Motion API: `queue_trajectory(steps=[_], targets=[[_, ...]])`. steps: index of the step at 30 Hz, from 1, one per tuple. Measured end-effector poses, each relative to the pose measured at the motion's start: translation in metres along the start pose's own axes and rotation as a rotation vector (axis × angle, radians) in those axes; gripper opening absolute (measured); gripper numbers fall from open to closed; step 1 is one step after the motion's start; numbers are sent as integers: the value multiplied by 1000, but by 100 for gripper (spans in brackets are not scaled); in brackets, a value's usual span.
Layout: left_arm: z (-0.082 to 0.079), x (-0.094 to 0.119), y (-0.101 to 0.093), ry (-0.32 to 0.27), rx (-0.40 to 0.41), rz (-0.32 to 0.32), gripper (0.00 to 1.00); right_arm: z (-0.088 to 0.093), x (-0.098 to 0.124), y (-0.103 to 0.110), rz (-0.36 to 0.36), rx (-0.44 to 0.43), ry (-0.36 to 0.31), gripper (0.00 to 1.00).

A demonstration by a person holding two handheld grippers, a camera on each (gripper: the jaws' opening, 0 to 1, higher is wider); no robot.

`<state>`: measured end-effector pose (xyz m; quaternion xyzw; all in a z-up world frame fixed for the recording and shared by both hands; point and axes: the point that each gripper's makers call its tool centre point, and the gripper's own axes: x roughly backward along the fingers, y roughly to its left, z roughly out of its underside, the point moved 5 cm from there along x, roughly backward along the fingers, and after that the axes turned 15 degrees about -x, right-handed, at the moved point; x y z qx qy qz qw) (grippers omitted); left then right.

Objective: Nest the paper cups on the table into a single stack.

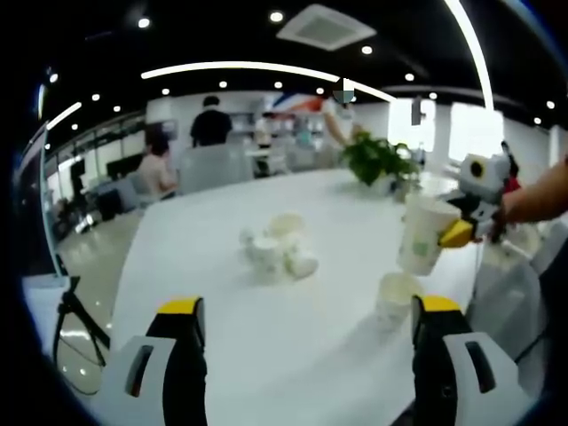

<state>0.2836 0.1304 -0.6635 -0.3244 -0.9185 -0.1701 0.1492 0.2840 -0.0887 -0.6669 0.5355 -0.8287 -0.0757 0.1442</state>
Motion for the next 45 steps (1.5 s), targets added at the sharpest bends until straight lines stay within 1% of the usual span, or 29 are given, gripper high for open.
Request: queue_trajectory(steps=[5, 8, 13, 23, 28, 34, 45], targets=[[0, -1, -2, 5, -7, 9, 95, 8, -1, -3, 11, -3, 6, 36], [0, -2, 0, -1, -5, 6, 95, 11, -2, -5, 16, -7, 7, 36], [0, -2, -2, 1, -6, 10, 94, 19, -2, -10, 37, -22, 8, 36], [1, -4, -4, 2, -2, 13, 94, 35, -7, -15, 60, -43, 27, 36], [3, -4, -3, 2, 3, 10, 94, 42, -9, -17, 76, -28, 47, 37], [4, -4, -2, 2, 7, 7, 94, 49, -12, -21, 88, -37, 58, 37], [7, -4, -2, 3, 15, 5, 94, 61, -17, -21, 101, -44, 81, 37]])
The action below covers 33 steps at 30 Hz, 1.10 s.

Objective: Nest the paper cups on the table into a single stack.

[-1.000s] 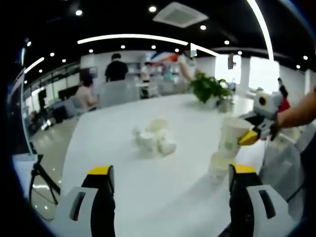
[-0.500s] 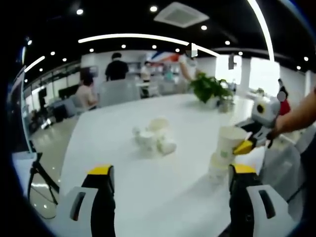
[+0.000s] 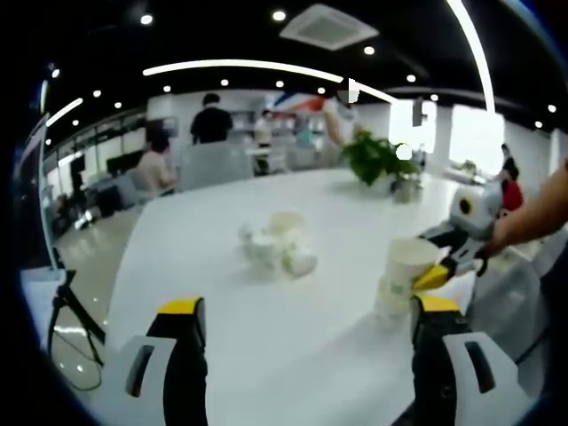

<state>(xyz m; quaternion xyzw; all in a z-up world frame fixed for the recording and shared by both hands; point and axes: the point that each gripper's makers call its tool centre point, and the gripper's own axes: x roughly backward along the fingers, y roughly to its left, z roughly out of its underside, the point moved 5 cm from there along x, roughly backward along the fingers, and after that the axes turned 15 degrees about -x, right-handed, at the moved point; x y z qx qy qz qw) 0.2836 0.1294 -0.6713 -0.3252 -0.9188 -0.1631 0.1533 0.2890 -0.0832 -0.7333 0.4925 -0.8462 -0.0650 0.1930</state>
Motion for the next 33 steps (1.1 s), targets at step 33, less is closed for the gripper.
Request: queue_trajectory(steps=[33], targets=[[-1, 4, 1, 4, -3, -7, 94, 16, -6, 0, 42, 12, 54, 49]])
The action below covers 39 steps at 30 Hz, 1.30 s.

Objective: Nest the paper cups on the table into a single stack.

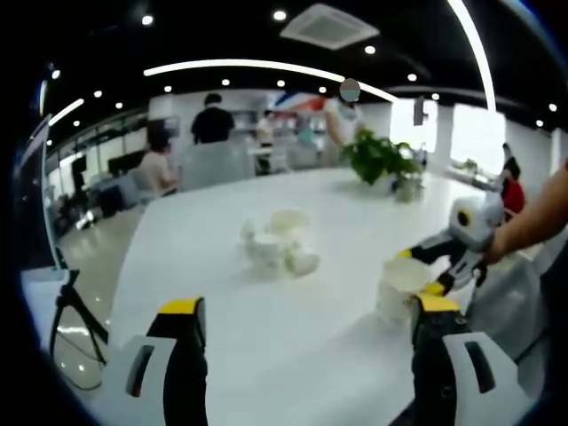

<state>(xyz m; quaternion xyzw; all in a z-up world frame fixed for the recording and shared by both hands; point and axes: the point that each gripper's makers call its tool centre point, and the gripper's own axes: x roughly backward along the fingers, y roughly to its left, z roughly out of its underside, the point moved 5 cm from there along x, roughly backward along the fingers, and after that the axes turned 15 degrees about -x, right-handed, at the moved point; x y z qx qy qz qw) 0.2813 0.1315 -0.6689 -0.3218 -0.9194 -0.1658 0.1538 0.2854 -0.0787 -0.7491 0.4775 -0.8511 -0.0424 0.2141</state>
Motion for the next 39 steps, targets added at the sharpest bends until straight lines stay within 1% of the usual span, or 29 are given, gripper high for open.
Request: queue_trajectory(steps=[4, 7, 10, 14, 18, 19, 21, 24, 27, 30, 34, 35, 39], targets=[[1, -2, 1, -2, 2, -1, 94, -8, 3, 2, -8, -4, -8, 53], [0, -3, 0, -4, 1, 1, 94, -15, 6, 2, -14, -5, -19, 59], [-2, -4, 1, -12, 2, -3, 95, -27, 11, -1, -11, 1, -35, 62], [-4, -6, 3, -18, 4, -5, 95, -51, 22, -6, -6, -4, -76, 67], [-5, -9, 4, -28, 11, -7, 95, -70, 31, -15, 16, -4, -94, 74], [-5, -10, 4, -31, 13, -8, 95, -75, 35, -20, 30, -12, -101, 76], [-6, -11, 6, -38, 21, -13, 95, -81, 39, -25, 48, -19, -109, 82], [-6, -15, 8, -48, 35, -16, 96, -89, 50, -35, 73, -28, -137, 84], [-5, -16, 8, -51, 39, -19, 96, -87, 59, -45, 108, -38, -130, 90], [-5, -18, 9, -58, 48, -24, 97, -83, 68, -54, 143, -43, -128, 91], [-1, -21, 8, -62, 59, -28, 98, -73, 84, -70, 205, -55, -119, 93], [-1, -21, 8, -64, 60, -28, 98, -68, 90, -76, 233, -59, -112, 93], [2, -23, 6, -62, 58, -25, 98, -54, 105, -91, 297, -65, -107, 96]])
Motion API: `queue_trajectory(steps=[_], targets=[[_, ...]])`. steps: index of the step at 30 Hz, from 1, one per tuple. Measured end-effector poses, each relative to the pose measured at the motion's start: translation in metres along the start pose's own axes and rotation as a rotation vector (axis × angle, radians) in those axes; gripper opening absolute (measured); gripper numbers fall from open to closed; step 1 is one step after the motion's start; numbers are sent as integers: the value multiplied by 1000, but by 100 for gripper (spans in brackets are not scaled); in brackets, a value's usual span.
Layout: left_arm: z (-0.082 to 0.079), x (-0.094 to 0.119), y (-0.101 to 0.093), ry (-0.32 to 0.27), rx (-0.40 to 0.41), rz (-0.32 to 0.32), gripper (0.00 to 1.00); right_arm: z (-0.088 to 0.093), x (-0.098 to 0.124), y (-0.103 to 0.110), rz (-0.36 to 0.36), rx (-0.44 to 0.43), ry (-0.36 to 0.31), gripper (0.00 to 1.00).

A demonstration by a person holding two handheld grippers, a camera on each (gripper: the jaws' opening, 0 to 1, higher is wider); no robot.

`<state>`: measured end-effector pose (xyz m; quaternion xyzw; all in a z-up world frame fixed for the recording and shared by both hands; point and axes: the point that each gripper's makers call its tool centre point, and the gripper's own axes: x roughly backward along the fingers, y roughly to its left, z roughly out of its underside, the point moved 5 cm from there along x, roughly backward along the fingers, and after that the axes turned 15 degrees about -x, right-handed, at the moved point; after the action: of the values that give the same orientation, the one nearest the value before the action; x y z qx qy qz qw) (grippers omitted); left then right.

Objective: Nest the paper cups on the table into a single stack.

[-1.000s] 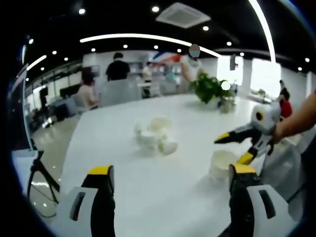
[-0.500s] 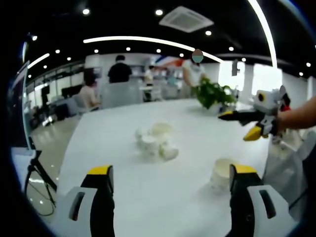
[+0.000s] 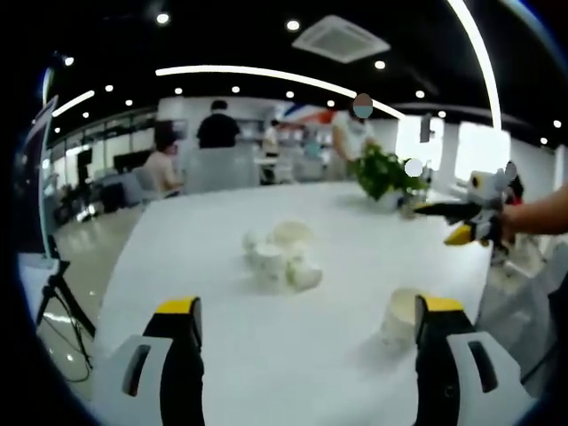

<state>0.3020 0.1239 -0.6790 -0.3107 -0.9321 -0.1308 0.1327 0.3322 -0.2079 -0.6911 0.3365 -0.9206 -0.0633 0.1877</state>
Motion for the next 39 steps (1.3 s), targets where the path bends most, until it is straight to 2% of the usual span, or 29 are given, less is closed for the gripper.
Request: queue_trajectory(steps=[3, 7, 12, 22, 28, 39], targets=[[2, -1, 0, -2, 3, 0, 98, 8, 7, -14, 49, -8, 2, 100], [5, -3, -2, 1, 4, 3, 98, 12, 14, -26, 84, -1, -7, 100], [10, -5, -4, 5, 5, -2, 98, 14, 18, -34, 110, 3, -8, 100], [23, -9, -3, 28, 11, -5, 98, 11, 19, -40, 132, 6, -24, 100], [24, -16, 0, 28, 7, -8, 98, 11, 16, -43, 131, 5, -24, 100], [28, -43, 8, 26, 8, 3, 96, 11, 11, -49, 123, -3, -21, 100]])
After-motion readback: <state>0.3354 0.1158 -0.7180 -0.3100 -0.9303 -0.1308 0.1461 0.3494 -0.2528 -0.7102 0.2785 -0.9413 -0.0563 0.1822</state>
